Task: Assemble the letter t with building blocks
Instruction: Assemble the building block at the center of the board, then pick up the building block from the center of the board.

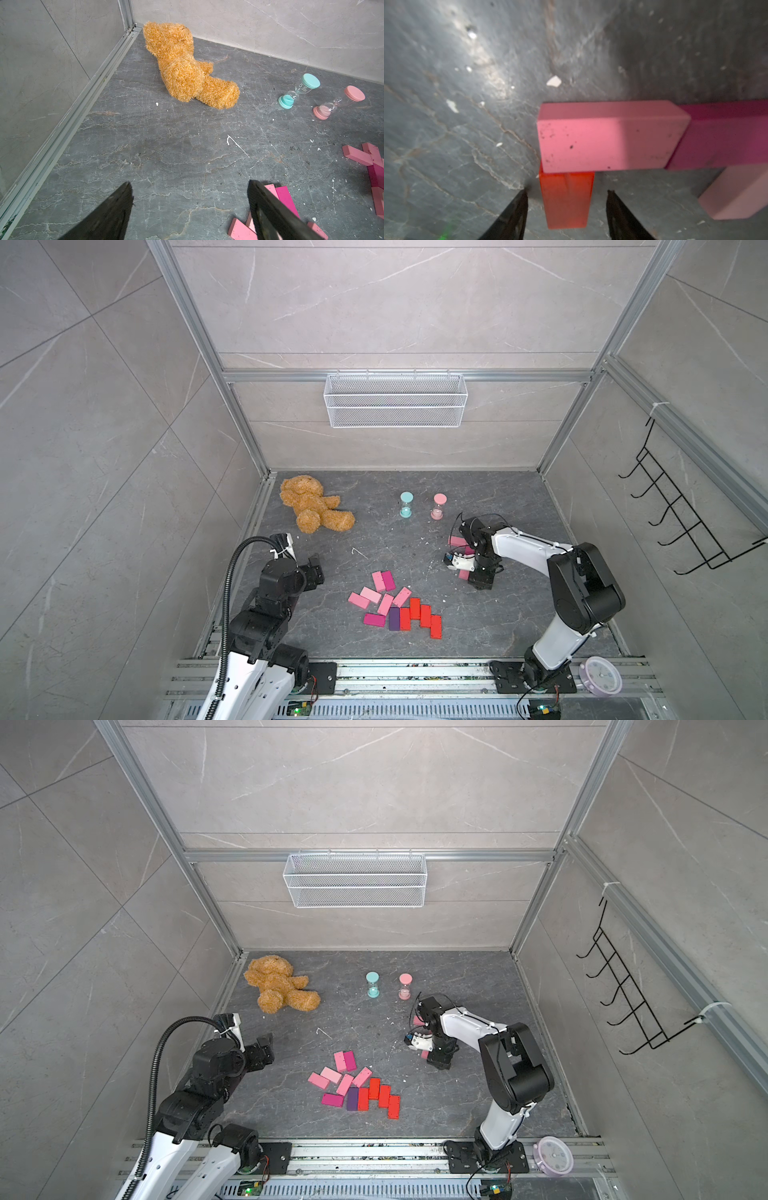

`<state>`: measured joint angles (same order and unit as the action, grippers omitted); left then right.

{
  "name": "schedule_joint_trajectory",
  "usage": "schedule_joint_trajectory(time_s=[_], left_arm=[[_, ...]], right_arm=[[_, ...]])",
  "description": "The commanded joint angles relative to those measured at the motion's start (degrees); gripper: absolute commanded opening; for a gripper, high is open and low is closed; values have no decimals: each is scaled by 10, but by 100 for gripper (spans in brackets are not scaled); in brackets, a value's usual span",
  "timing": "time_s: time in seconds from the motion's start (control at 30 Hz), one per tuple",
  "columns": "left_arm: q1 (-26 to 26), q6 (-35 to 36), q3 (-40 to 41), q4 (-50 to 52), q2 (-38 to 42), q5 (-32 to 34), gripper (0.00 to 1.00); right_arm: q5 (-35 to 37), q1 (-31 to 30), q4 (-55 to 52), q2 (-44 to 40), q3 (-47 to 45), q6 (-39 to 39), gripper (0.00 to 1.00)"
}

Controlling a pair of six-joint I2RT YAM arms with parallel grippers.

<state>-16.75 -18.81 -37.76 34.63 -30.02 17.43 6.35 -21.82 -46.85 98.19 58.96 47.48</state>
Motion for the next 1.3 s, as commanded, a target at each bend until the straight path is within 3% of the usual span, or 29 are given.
schedule_joint_trajectory(time_s=[0.0,0.23,0.27,0.3,0.33,0.43,0.6,0.9,1.1,1.27], left_arm=[[-1,11,-5,-15,1,-7,89],[-1,12,-5,-16,-6,-6,89],[-1,11,-6,-16,-6,-6,89],[-1,12,-6,-15,-7,-5,89],[-2,12,-6,-14,-7,-4,89],[-1,13,-6,-13,-7,-2,89],[-2,12,-6,-10,-8,2,89],[-1,11,-6,-9,-15,10,89],[-1,9,-10,-2,-28,21,89],[-1,8,-14,9,-30,33,89]], right_arm=[[-39,12,-9,-48,23,-26,62],[-97,40,4,-131,50,-74,65],[-102,44,10,-140,51,-86,69],[-94,46,21,-148,54,-114,99],[-73,46,32,-152,59,-152,100],[17,47,40,-154,99,-263,100],[-55,53,20,-157,129,-293,100],[-118,53,18,-170,152,-358,97],[-180,41,-26,-153,170,-499,69],[-130,-49,-6,-171,87,-597,68]])
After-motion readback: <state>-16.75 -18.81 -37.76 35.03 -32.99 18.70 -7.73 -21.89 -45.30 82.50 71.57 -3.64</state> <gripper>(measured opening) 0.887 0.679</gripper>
